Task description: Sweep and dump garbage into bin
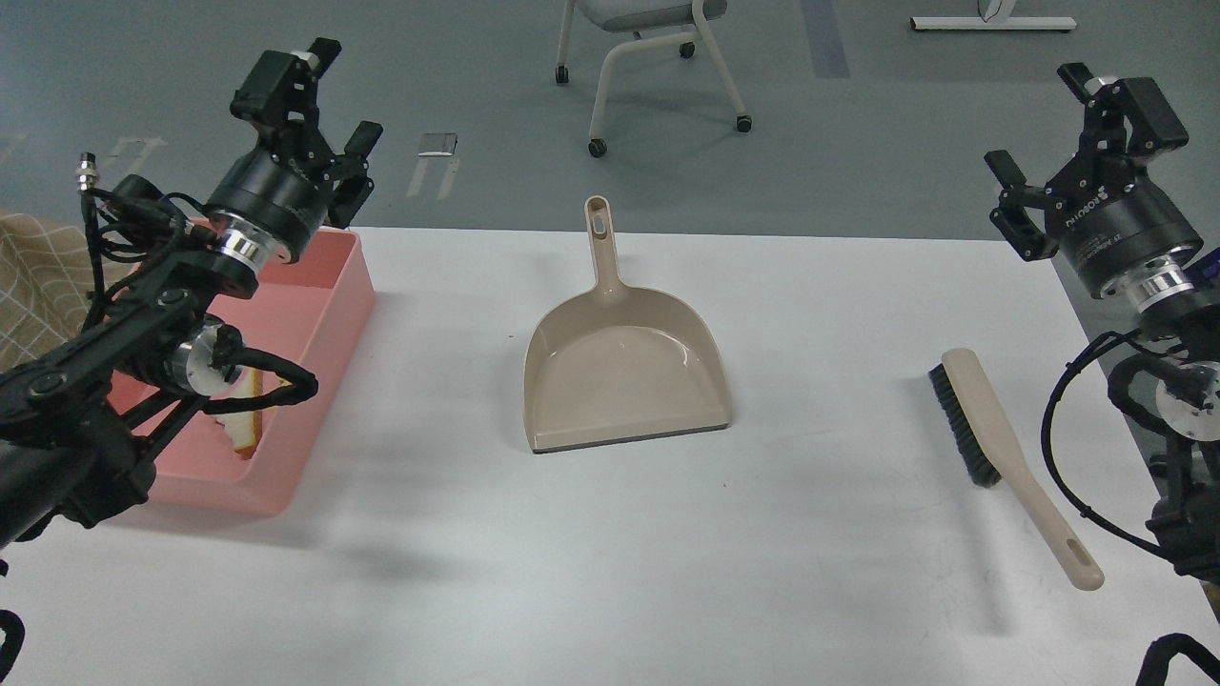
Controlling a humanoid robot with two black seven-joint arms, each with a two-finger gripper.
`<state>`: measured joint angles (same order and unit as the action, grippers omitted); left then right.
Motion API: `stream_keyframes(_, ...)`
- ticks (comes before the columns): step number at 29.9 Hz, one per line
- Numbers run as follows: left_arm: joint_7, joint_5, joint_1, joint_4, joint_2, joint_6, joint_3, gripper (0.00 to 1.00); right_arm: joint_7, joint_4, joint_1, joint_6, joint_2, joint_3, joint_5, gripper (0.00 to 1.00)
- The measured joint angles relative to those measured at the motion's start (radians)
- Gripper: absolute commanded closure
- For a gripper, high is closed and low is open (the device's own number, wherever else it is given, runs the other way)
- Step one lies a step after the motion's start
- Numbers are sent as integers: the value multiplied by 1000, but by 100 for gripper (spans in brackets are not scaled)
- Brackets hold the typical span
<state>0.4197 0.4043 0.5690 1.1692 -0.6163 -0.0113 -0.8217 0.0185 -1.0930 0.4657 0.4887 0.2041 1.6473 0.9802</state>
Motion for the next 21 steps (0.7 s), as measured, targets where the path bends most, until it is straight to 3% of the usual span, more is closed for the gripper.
stream_keyframes(7, -1, -92, -56, -101, 43, -150, -154, 3, 0, 12, 1, 0, -9, 4, 0, 0)
stream_keyframes(16, -3, -128, -70, -117, 104, -205, -186, 2, 0, 53, 7, -50, -37, 4, -1, 0)
stream_keyframes(21, -3, -172, -102, -117, 108, -287, -225, 2, 0, 56, 10, -51, -45, 4, -61, 0)
